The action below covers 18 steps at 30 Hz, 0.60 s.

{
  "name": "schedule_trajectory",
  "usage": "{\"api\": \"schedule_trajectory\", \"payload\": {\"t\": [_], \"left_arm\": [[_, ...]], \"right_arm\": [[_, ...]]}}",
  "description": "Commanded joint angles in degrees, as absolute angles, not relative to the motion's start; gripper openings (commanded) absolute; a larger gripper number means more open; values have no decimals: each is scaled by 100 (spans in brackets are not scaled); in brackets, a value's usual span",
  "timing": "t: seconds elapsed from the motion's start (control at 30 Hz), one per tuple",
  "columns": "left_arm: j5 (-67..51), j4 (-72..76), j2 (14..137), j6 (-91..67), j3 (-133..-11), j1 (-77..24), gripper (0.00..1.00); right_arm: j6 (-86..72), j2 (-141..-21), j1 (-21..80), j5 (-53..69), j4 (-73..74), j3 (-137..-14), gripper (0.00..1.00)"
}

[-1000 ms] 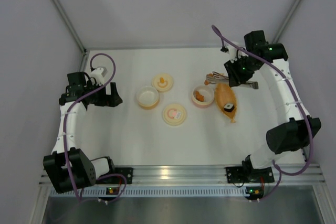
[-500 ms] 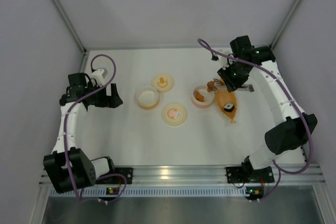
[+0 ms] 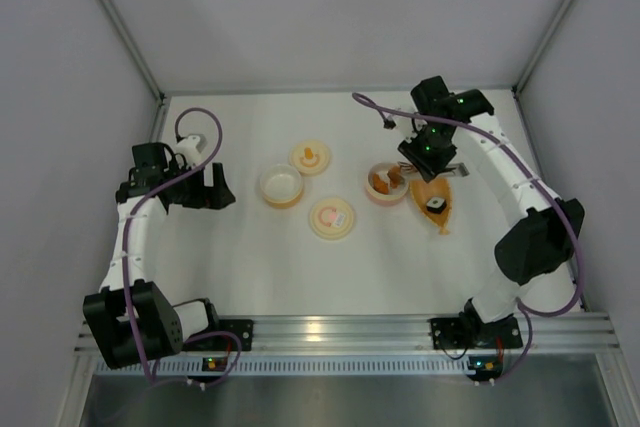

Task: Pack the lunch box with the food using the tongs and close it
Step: Place the fake food in the packing box.

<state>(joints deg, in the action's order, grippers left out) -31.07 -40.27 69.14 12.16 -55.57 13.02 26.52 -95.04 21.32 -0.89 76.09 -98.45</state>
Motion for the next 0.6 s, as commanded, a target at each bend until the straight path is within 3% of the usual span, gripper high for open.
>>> {"api": "schedule_trajectory", "payload": {"t": [0.0,0.4,0.57], "left_arm": [[-3261,-3744,6794,1310,-5528,1310,98],[-3296,-3560,6838,1301,-5370,1310,98],[-3244,-3621,6838,1353,-5370,1310,98]], "right_arm": [[2733,-9589,2329,-386,8631,-9791,0],[2681,-9703,2487,-633,8631,-9703,0],[2532,-10081,2496,-483,8622,-10141,11]]}}
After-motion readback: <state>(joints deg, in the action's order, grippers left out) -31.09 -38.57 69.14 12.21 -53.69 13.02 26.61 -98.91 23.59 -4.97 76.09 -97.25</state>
